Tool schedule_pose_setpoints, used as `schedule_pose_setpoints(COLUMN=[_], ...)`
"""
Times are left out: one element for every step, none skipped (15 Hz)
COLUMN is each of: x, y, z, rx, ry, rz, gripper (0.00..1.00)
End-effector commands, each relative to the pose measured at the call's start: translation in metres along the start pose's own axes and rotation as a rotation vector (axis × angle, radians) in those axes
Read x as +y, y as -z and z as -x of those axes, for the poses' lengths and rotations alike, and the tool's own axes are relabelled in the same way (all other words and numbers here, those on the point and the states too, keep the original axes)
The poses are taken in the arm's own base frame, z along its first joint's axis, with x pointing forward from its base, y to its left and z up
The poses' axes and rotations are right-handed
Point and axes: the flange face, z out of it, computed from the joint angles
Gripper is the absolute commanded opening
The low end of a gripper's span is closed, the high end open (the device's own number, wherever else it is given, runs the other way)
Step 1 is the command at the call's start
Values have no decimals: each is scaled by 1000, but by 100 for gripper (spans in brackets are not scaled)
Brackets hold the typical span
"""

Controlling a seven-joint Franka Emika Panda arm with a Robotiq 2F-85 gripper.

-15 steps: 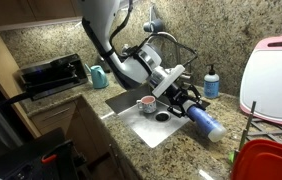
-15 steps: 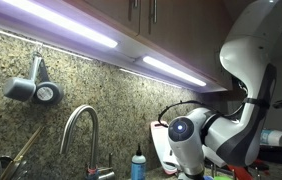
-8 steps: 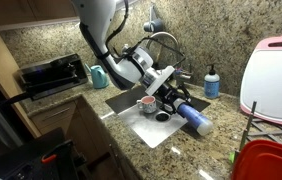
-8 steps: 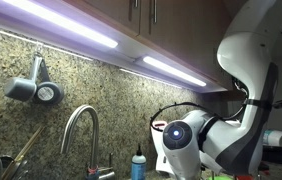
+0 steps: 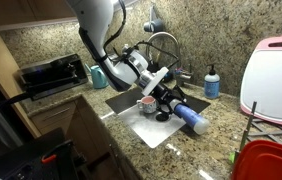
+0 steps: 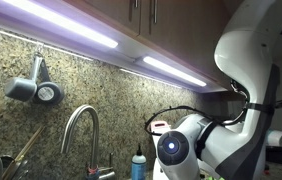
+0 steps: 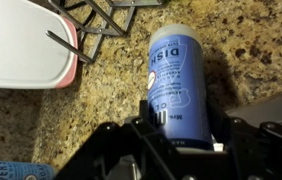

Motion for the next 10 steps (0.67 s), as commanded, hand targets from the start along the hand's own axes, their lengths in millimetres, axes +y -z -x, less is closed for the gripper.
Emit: schedule_pose_setpoints(x=[8,8,9,10,11,11,12,12,13,13], y=[-1,-2,-4,-5,-6,-7,-7,-8,-10,-11], z=[4,6,8,11,13,15,16,18,20,22], rx=[-88,-112,-132,-153,-173,-193,-212,-232,-255,-272], ry=[-12,-13,-10,-14,-16,-15,-18,-17,-18,-15], rz=[44,48,49,53,58,62,68,71,77,75], gripper=[33,33,33,33,33,33,33,33,33,33])
